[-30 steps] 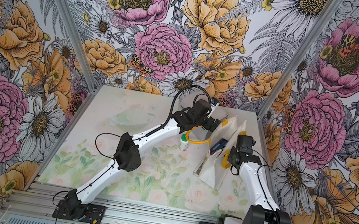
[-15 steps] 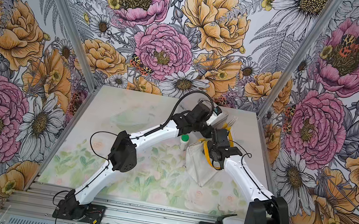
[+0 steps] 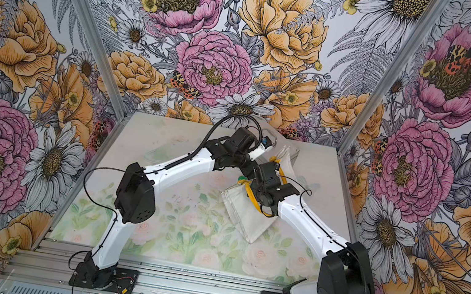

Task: Place the art knife into the pouch
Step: Close the pouch at the center of the board.

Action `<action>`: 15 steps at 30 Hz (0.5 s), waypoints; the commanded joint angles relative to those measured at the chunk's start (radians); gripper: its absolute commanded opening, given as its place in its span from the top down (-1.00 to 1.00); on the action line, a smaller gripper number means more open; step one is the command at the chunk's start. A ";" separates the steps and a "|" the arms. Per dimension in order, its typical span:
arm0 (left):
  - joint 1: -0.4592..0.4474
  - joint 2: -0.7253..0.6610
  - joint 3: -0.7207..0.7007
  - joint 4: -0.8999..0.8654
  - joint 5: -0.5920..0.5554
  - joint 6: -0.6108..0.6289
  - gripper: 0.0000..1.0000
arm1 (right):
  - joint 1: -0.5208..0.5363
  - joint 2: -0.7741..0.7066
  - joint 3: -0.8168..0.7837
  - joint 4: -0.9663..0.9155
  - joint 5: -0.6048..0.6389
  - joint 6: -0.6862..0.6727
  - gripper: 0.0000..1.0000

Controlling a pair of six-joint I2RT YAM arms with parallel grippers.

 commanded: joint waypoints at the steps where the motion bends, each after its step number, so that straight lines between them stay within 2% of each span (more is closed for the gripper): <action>1: -0.040 -0.059 -0.012 -0.006 0.166 0.027 -0.92 | 0.070 0.011 0.088 0.209 -0.087 -0.009 0.64; 9: -0.031 -0.079 0.047 -0.082 0.203 0.082 -0.92 | 0.169 0.035 0.094 0.307 -0.084 0.093 0.75; 15: -0.024 -0.106 0.055 -0.118 0.214 0.122 -0.92 | 0.205 0.098 0.121 0.361 -0.080 0.130 0.77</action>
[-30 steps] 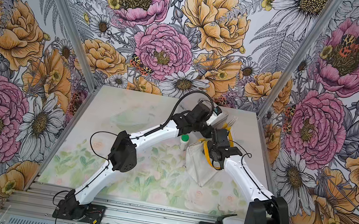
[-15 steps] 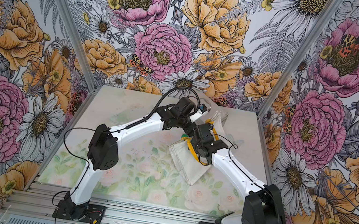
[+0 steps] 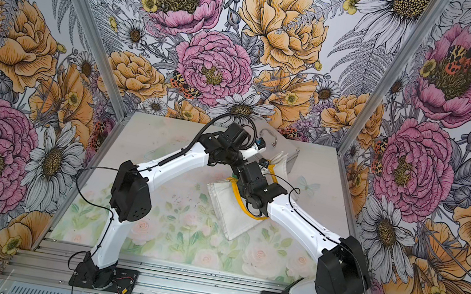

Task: Place the art knife into the pouch
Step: Close the pouch at the center of the board.

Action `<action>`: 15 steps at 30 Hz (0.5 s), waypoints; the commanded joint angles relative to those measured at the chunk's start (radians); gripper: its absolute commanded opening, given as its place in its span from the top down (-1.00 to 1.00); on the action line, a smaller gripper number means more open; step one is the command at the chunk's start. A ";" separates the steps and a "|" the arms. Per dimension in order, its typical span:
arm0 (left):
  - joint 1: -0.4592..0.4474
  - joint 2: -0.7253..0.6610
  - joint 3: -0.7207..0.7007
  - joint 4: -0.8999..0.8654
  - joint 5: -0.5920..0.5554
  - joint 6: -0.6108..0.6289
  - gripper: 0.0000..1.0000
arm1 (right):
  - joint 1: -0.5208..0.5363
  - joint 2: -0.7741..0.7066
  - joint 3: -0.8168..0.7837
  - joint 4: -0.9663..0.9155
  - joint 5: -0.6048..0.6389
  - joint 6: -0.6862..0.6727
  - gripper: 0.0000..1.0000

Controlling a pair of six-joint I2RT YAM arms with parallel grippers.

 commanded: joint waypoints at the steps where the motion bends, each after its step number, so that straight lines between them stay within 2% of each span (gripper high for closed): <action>1: -0.072 -0.082 0.045 0.018 0.147 0.003 -0.92 | 0.072 0.046 0.075 0.275 -0.130 -0.018 0.77; 4: -0.071 -0.087 0.044 -0.004 0.106 0.016 -0.92 | 0.075 0.017 0.068 0.272 -0.093 -0.008 0.65; 6: -0.071 -0.098 0.028 -0.003 0.090 0.015 -0.92 | 0.073 -0.038 0.039 0.244 -0.018 0.000 0.50; 9: -0.073 -0.105 0.019 -0.003 0.074 0.009 -0.92 | 0.072 -0.118 0.011 0.173 0.090 0.001 0.39; 15: -0.088 -0.113 0.024 -0.003 0.030 0.007 -0.93 | 0.062 -0.213 -0.006 0.088 0.199 -0.017 0.19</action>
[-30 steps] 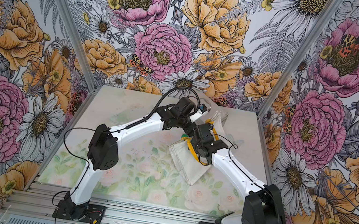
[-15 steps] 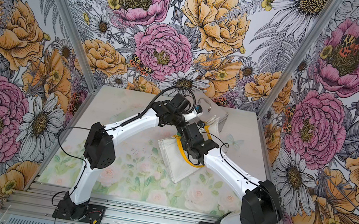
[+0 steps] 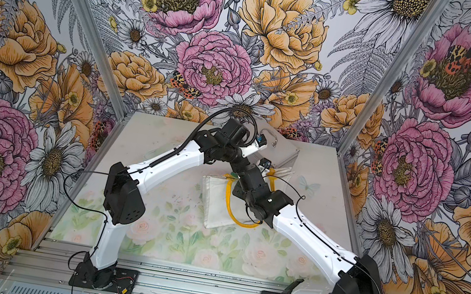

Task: Place the art knife into the pouch
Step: Close the pouch at the center of the board.

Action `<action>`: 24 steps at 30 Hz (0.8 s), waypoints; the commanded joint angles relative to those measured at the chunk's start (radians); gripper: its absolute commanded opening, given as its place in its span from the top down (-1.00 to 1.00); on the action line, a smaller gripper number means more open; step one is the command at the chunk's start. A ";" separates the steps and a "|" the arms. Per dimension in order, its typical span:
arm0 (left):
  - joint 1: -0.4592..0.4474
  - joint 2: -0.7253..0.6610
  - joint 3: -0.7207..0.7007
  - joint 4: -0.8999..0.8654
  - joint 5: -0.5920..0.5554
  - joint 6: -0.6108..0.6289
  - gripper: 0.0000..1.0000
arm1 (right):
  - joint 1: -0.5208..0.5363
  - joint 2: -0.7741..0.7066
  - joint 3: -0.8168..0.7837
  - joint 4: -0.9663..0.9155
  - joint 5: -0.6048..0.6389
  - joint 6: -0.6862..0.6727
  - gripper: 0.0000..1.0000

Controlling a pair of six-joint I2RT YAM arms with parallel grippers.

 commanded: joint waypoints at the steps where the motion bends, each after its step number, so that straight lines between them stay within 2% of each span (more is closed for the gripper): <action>1: -0.060 -0.046 0.018 -0.001 0.046 -0.027 -0.93 | -0.003 -0.038 0.037 0.098 0.087 -0.020 0.18; 10: -0.059 -0.076 -0.039 0.001 -0.112 -0.042 -0.97 | -0.013 -0.117 0.010 0.016 0.114 -0.033 0.06; 18: 0.009 -0.107 -0.065 0.024 -0.207 -0.182 -0.98 | -0.037 -0.255 0.007 0.017 0.167 -0.125 -0.13; 24: 0.048 -0.174 -0.127 0.072 -0.230 -0.260 -0.97 | -0.115 -0.264 0.023 0.005 0.120 -0.176 -0.20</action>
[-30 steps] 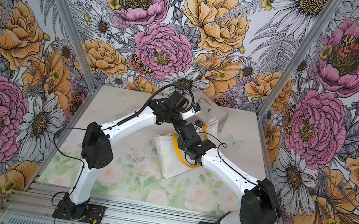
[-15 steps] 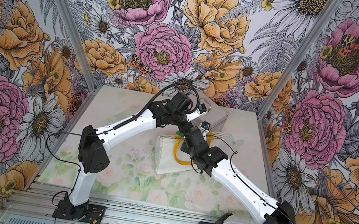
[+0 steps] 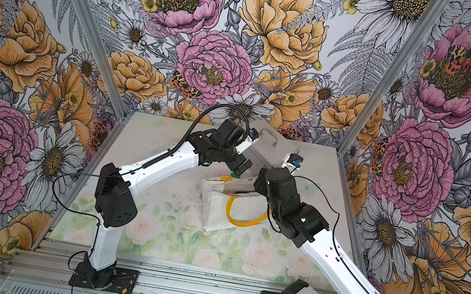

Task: Place the art knife into the pouch
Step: Close the pouch at the center of the board.

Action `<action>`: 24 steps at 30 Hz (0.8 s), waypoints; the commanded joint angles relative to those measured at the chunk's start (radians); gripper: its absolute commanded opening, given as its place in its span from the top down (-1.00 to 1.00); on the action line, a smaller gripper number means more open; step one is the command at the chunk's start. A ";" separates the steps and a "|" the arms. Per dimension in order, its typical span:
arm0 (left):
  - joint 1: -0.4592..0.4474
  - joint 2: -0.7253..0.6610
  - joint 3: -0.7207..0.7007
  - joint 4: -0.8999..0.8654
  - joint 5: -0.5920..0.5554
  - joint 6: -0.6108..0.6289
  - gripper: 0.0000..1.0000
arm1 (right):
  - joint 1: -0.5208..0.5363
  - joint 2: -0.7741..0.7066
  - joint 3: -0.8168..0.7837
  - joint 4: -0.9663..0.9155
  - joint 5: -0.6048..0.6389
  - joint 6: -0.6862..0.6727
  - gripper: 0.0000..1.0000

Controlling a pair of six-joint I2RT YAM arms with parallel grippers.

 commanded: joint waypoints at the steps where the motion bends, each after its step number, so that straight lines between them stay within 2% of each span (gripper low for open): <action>1: 0.026 -0.099 -0.021 0.045 -0.048 -0.089 -0.97 | -0.040 0.002 0.035 -0.003 -0.028 -0.045 -0.22; 3: 0.030 -0.144 -0.050 0.044 -0.038 -0.109 -0.97 | -0.061 0.007 0.067 -0.049 -0.064 -0.043 -0.32; 7: 0.031 -0.288 -0.155 0.046 0.120 -0.031 -0.97 | -0.092 0.013 0.108 -0.162 -0.123 -0.017 -0.46; 10: 0.035 -0.374 -0.255 0.037 0.246 0.071 -0.97 | -0.122 0.000 0.089 -0.186 -0.217 0.059 -0.62; 14: 0.028 -0.420 -0.311 -0.008 0.333 0.093 -0.98 | -0.148 0.021 0.070 -0.186 -0.338 0.165 -0.84; 17: -0.012 -0.414 -0.330 -0.025 0.277 0.130 -0.97 | -0.169 0.043 0.062 -0.189 -0.403 0.226 -0.98; 24: -0.115 -0.344 -0.325 -0.039 0.167 0.199 -0.98 | -0.212 0.064 0.039 -0.193 -0.503 0.370 -0.99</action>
